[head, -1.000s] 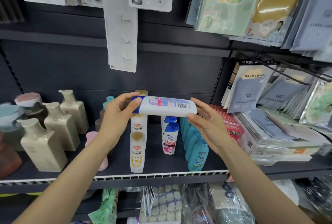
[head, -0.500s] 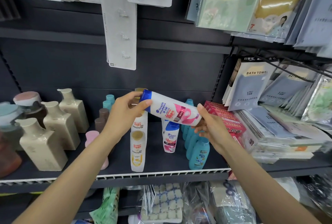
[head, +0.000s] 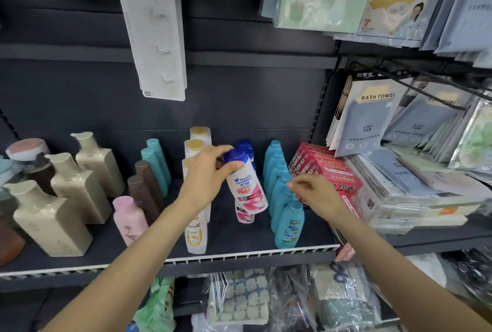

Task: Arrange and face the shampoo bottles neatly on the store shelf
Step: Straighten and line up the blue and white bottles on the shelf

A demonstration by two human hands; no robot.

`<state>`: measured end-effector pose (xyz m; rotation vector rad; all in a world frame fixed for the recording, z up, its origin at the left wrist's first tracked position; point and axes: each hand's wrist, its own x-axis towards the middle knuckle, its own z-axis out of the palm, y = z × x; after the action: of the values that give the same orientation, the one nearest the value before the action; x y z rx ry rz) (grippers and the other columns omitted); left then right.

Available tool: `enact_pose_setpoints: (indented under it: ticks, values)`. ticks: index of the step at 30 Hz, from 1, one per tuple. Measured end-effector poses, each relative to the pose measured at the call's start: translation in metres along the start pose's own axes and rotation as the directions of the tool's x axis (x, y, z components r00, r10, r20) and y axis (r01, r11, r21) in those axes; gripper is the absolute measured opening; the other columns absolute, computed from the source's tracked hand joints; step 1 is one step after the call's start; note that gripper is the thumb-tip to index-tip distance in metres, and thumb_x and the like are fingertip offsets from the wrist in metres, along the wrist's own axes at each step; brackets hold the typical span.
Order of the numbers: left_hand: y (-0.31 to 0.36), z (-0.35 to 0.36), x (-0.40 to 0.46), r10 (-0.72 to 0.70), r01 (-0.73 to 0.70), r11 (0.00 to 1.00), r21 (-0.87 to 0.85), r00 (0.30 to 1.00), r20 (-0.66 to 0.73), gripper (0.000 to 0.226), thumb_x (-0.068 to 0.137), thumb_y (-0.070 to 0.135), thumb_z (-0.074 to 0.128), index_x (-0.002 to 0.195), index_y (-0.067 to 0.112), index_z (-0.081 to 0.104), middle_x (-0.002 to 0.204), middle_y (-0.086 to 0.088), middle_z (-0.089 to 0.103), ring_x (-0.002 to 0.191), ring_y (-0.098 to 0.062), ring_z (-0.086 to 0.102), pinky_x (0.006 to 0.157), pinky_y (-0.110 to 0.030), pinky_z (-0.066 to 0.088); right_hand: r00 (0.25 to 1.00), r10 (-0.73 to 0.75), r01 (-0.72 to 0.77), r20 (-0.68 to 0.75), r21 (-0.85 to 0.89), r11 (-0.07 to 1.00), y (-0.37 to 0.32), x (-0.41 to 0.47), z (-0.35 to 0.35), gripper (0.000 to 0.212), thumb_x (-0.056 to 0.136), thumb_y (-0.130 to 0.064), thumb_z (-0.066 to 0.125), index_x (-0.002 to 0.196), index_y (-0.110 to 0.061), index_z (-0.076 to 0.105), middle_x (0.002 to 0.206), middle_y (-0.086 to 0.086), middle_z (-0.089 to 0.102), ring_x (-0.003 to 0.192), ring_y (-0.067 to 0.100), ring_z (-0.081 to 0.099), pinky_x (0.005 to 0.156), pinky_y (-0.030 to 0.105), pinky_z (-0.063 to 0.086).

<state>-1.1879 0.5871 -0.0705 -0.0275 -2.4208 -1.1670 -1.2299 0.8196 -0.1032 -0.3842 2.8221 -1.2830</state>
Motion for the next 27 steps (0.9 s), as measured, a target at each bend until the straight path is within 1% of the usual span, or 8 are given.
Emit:
enact_pose_setpoints:
  ticks: [2,5,8,10,12,17,22,27]
  values:
    - [-0.008,0.017,0.000,-0.013,0.011,1.000,0.024,0.996,0.088,0.041,0.085,0.026,0.068,0.122,0.012,0.061,0.102,-0.005,0.059,0.089,-0.019,0.059,0.080,-0.021,0.043,0.999,-0.050,0.051,0.011,-0.139,0.989,0.013,0.006,-0.002,0.020,0.090,-0.020,0.062,0.104,-0.007,0.068,0.095,0.000,0.067,0.082,0.007,0.059,0.070,0.009,0.042]
    - [-0.021,0.041,-0.002,-0.012,-0.008,0.994,0.109,0.984,0.178,0.045,0.083,0.027,0.070,0.123,0.012,0.060,0.095,-0.002,0.056,0.080,-0.014,0.055,0.072,-0.016,0.039,0.992,-0.093,0.116,0.089,-0.316,0.942,0.029,0.016,0.001,0.032,0.093,-0.020,0.058,0.123,-0.010,0.060,0.122,0.006,0.059,0.101,0.012,0.054,0.087,0.017,0.038]
    - [-0.030,0.058,-0.007,-0.046,0.008,0.988,0.153,0.968,0.248,0.045,0.082,0.024,0.071,0.124,0.012,0.060,0.100,-0.003,0.057,0.082,-0.012,0.052,0.075,-0.016,0.035,0.975,-0.078,0.149,0.206,-0.356,0.923,0.038,0.023,0.006,0.043,0.095,-0.020,0.053,0.137,-0.012,0.047,0.142,0.005,0.042,0.129,0.019,0.041,0.107,0.024,0.028]
    - [-0.032,0.069,-0.011,-0.069,0.021,0.986,0.165,0.955,0.290,0.045,0.082,0.021,0.071,0.125,0.012,0.060,0.106,-0.005,0.058,0.083,-0.010,0.049,0.075,-0.014,0.033,0.957,-0.055,0.159,0.285,-0.357,0.920,0.043,0.027,0.010,0.049,0.095,-0.023,0.054,0.141,-0.012,0.041,0.149,0.005,0.035,0.136,0.019,0.033,0.113,0.028,0.023]
    - [-0.036,0.077,-0.014,-0.094,0.039,0.983,0.181,0.948,0.306,0.046,0.081,0.020,0.072,0.124,0.011,0.060,0.106,-0.006,0.059,0.083,-0.010,0.048,0.076,-0.015,0.032,0.944,-0.048,0.169,0.327,-0.354,0.920,0.046,0.028,0.012,0.051,0.095,-0.024,0.053,0.142,-0.011,0.039,0.151,0.004,0.032,0.138,0.018,0.031,0.113,0.026,0.021]
    - [-0.042,0.089,-0.018,-0.151,0.062,0.963,0.261,0.930,0.335,0.042,0.081,0.022,0.072,0.121,0.012,0.062,0.105,-0.005,0.059,0.084,-0.009,0.046,0.075,-0.016,0.034,0.945,-0.086,0.195,0.317,-0.330,0.924,0.052,0.030,0.013,0.050,0.095,-0.026,0.054,0.141,-0.010,0.042,0.149,0.005,0.036,0.136,0.019,0.033,0.112,0.026,0.022]
    - [-0.045,0.092,-0.018,-0.174,0.073,0.950,0.304,0.932,0.318,0.043,0.083,0.023,0.071,0.123,0.013,0.061,0.107,-0.007,0.060,0.091,-0.017,0.055,0.077,-0.020,0.037,0.950,-0.109,0.203,0.291,-0.313,0.928,0.054,0.028,0.015,0.049,0.095,-0.026,0.054,0.141,-0.011,0.042,0.148,0.003,0.036,0.136,0.019,0.033,0.112,0.028,0.023]
    - [-0.050,0.088,-0.014,-0.199,0.062,0.933,0.354,0.909,0.366,0.053,0.082,0.030,0.071,0.129,0.017,0.053,0.110,-0.002,0.057,0.088,-0.010,0.047,0.080,-0.023,0.042,0.947,-0.116,0.207,0.299,-0.293,0.933,0.055,0.030,0.013,0.048,0.095,-0.024,0.054,0.140,-0.012,0.043,0.148,0.002,0.037,0.135,0.017,0.034,0.112,0.027,0.025]
